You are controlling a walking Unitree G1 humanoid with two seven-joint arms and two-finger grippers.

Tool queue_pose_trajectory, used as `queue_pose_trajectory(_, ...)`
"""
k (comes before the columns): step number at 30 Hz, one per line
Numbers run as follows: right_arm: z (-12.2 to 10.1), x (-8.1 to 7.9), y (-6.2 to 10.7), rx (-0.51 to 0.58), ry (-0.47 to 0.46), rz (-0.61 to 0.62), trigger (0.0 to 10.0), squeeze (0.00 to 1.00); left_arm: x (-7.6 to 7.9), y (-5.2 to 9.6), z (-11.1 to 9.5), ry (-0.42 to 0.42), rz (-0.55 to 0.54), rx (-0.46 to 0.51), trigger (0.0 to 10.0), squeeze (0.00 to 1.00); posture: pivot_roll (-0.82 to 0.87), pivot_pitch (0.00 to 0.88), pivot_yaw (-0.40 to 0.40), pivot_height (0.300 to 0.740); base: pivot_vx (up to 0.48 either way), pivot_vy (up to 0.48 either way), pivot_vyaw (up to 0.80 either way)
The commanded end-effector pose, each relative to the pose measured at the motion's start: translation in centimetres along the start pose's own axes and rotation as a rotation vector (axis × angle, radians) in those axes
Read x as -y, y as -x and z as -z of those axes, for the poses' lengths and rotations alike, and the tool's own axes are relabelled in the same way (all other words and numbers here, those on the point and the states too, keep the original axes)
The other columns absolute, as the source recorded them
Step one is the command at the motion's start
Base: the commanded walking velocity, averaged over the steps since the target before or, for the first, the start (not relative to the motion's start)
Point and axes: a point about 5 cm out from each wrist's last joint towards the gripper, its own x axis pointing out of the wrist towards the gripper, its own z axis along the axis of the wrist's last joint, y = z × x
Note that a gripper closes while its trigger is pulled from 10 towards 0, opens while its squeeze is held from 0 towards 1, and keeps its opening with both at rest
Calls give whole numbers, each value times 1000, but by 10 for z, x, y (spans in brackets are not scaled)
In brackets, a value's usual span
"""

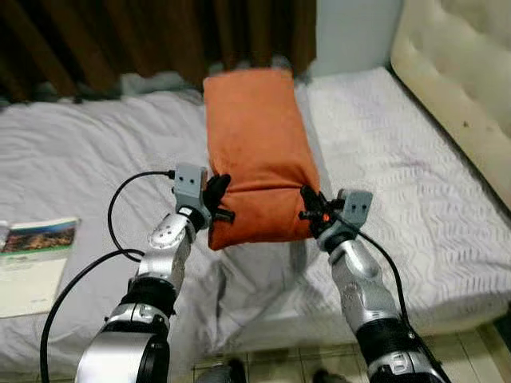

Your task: Clean up the room

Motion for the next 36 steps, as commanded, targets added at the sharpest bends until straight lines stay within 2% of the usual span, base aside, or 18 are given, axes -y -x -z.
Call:
queue_pose_trajectory(1,-12,14,8,60,70,67,10000,0,-12,6,2,-37,-64,-7,10000,0,-77,36,91,740,0,0,0)
queue_pose_trajectory(7,-11,19,15,45,67,93,10000,0,-7,4,0,-28,-62,12,10000,0,-90,45,84,740,0,0,0)
queue_pose_trajectory(9,-11,22,17,33,75,104,10000,0,-3,2,0,-56,-36,0,10000,0,-94,46,83,740,347,-328,0)
queue_pose_trajectory(11,-11,23,17,31,79,108,10000,0,-2,1,1,-23,-20,-6,10000,0,-96,47,82,740,345,-330,0)
queue_pose_trajectory(15,-11,24,18,25,82,117,10000,0,-5,0,-2,-61,-26,-4,10000,0,-101,49,83,740,347,-328,0)
queue_pose_trajectory(29,-7,24,18,-6,96,116,10000,0,-6,3,5,-60,-4,-33,10000,0,-102,59,82,740,351,-324,0)
queue_pose_trajectory(36,-3,27,20,-22,95,122,10000,0,8,2,12,-54,48,-34,10000,0,-104,53,81,740,349,-326,0)
